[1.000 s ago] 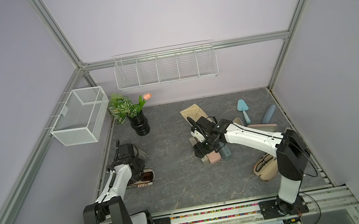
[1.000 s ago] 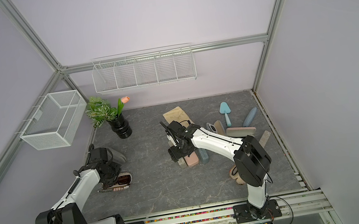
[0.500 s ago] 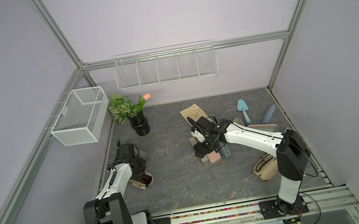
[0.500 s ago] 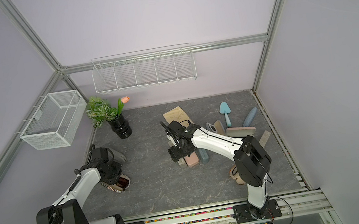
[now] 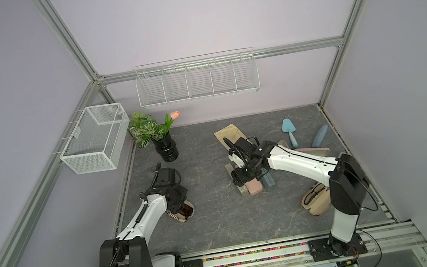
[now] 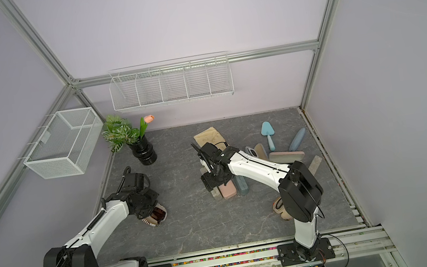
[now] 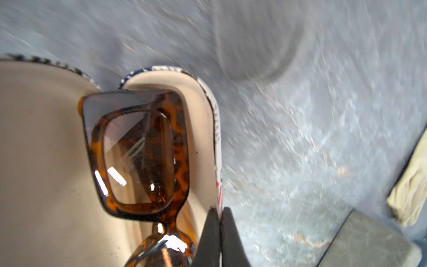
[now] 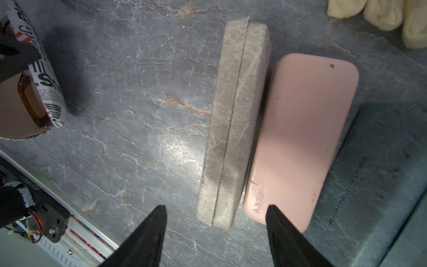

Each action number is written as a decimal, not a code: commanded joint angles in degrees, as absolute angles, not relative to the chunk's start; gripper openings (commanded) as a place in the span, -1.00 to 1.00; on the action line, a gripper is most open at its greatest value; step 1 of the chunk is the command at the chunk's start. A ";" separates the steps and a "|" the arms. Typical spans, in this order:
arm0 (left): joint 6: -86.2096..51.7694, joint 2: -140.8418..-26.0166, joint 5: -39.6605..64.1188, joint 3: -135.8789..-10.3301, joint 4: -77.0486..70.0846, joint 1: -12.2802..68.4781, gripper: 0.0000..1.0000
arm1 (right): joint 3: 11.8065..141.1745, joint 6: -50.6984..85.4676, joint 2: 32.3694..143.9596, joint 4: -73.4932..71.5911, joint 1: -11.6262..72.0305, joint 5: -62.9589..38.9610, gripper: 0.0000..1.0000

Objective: Close the glasses case
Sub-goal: Pick up the glasses case at the center of the board, then place the glasses case at the center of the board.

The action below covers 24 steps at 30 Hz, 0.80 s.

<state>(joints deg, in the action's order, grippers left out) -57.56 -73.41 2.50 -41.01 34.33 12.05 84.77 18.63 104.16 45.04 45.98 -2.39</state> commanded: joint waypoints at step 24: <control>-58.15 -95.12 2.72 -58.70 26.66 34.41 -0.92 | 83.76 21.01 96.15 48.34 42.95 2.55 0.44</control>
